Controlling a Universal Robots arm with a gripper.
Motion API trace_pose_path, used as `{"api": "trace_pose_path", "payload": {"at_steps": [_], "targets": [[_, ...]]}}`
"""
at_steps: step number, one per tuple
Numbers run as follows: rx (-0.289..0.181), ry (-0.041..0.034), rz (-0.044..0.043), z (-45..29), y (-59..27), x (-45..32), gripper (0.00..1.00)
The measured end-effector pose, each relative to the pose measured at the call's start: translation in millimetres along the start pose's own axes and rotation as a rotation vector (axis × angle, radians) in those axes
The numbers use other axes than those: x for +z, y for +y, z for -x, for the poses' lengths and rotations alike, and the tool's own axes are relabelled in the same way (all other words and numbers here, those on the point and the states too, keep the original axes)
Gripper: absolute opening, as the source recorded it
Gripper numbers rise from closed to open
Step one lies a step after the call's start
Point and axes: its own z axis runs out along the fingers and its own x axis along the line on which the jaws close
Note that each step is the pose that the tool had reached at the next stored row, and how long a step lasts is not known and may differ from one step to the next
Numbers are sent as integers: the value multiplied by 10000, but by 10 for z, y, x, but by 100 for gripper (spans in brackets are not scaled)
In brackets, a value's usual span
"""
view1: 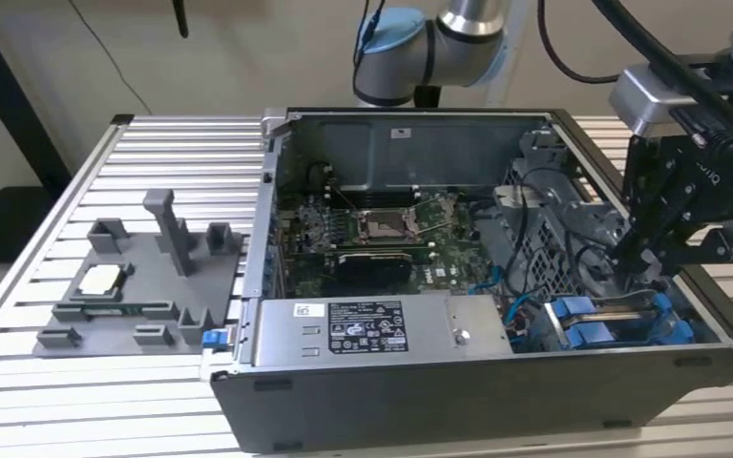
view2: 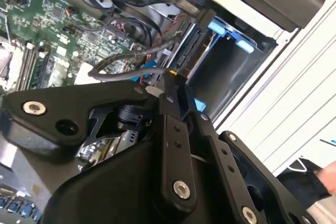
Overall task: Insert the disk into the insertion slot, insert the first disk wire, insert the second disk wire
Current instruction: 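Insert the first disk wire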
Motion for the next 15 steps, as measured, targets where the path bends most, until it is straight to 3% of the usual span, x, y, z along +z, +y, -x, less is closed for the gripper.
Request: {"api": "trace_pose_path", "payload": {"at_steps": [6, 15], "targets": [[-34, 154, -33, 43, -23, 96, 19], [-112, 367, -156, 58, -74, 207, 19]]}}
